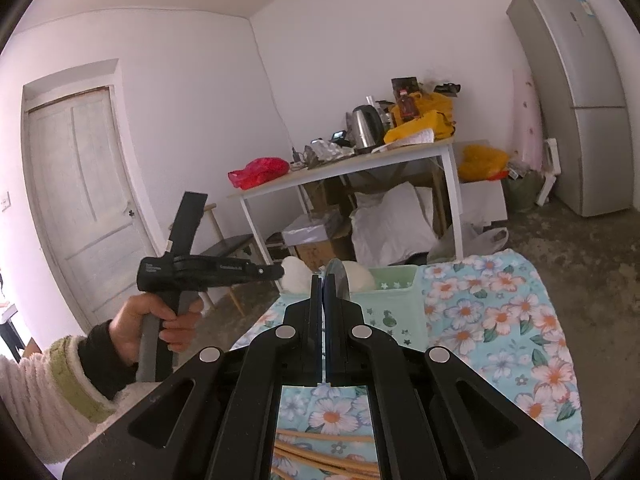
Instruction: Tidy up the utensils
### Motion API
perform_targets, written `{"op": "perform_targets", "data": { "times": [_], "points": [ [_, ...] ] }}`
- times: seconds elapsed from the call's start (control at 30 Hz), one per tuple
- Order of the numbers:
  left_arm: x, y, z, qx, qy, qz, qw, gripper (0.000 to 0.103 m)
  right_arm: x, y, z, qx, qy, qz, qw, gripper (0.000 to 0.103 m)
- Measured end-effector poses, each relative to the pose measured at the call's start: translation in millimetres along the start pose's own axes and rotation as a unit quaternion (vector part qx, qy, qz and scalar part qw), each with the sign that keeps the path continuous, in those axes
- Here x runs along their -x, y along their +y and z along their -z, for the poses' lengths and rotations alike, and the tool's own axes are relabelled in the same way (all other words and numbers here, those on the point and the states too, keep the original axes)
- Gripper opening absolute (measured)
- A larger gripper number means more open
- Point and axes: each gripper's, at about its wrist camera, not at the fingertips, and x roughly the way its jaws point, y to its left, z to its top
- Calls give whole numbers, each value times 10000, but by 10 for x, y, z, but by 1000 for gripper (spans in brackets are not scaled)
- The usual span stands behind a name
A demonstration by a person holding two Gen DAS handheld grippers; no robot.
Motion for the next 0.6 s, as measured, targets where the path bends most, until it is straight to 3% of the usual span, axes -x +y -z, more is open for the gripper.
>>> {"op": "perform_targets", "data": {
  "times": [0.3,0.47,0.6],
  "points": [
    [58,104,101,143,-87,216,9996,27,-10,29,-148,70,-105,20,9999,0],
    [188,139,201,92,-297,195,9993,37,-139,5,-476,66,-534,-210,9983,0],
    [258,179,279,58,-454,91,9989,39,-367,-4,-771,138,-931,-515,9942,0]
  ]
}}
